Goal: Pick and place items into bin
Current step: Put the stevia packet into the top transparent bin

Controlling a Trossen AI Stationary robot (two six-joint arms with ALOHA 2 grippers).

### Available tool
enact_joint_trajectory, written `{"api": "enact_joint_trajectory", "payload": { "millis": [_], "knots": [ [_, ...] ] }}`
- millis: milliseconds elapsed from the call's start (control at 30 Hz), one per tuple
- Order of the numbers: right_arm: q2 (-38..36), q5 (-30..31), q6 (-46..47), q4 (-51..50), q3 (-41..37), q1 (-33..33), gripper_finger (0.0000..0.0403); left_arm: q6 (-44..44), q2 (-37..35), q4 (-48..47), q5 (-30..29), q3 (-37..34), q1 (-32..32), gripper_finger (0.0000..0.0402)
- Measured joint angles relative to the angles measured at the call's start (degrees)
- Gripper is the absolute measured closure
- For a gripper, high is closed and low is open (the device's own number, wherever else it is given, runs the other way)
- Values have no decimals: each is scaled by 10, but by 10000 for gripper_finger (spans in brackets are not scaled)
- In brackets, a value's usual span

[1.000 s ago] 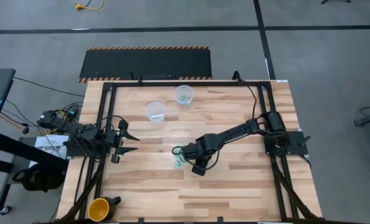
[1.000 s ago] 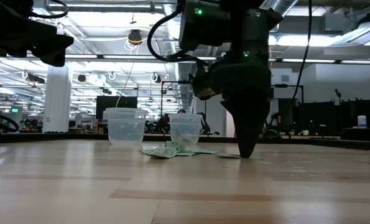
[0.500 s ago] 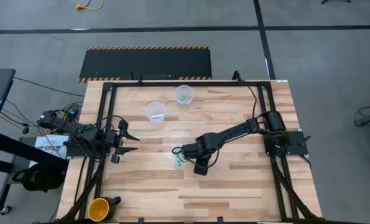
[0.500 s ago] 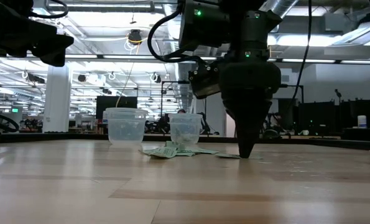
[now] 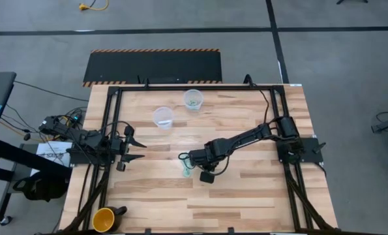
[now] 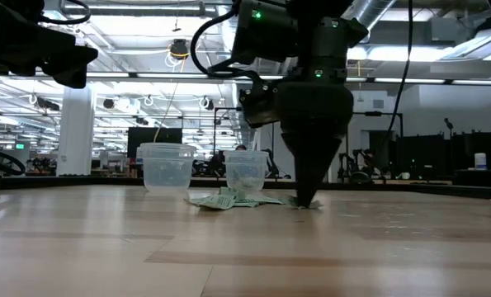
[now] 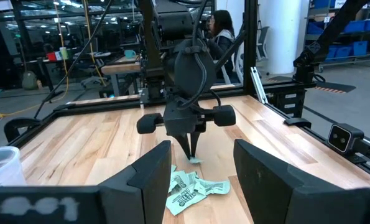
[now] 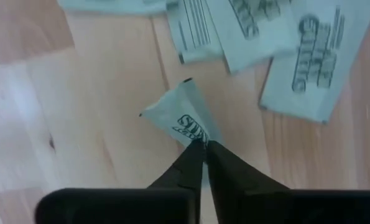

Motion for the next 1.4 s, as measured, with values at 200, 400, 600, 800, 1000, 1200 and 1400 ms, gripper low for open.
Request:
{"api": "enact_joint_trajectory", "payload": {
  "millis": [200, 400, 600, 800, 1000, 1200, 1400],
  "knots": [
    [0, 0, 0, 12, 0, 0, 394, 0, 0, 0, 0, 0, 0, 235],
    [0, -2, 0, 0, 3, 0, 399, 0, 0, 0, 0, 0, 0, 235],
    [3, 2, 0, -135, 36, -4, 399, 0, 0, 0, 0, 0, 0, 235],
    [2, 53, -5, -224, 56, -30, 401, 0, 0, 0, 0, 0, 0, 235],
    [1, 98, -27, -232, 57, -82, 402, 0, 0, 0, 0, 0, 0, 235],
    [1, 139, -50, -226, 57, -137, 402, 0, 0, 0, 0, 0, 0, 235],
    [0, 165, -85, -199, 57, -192, 402, 0, 0, 0, 0, 0, 0, 235]
  ]
}}
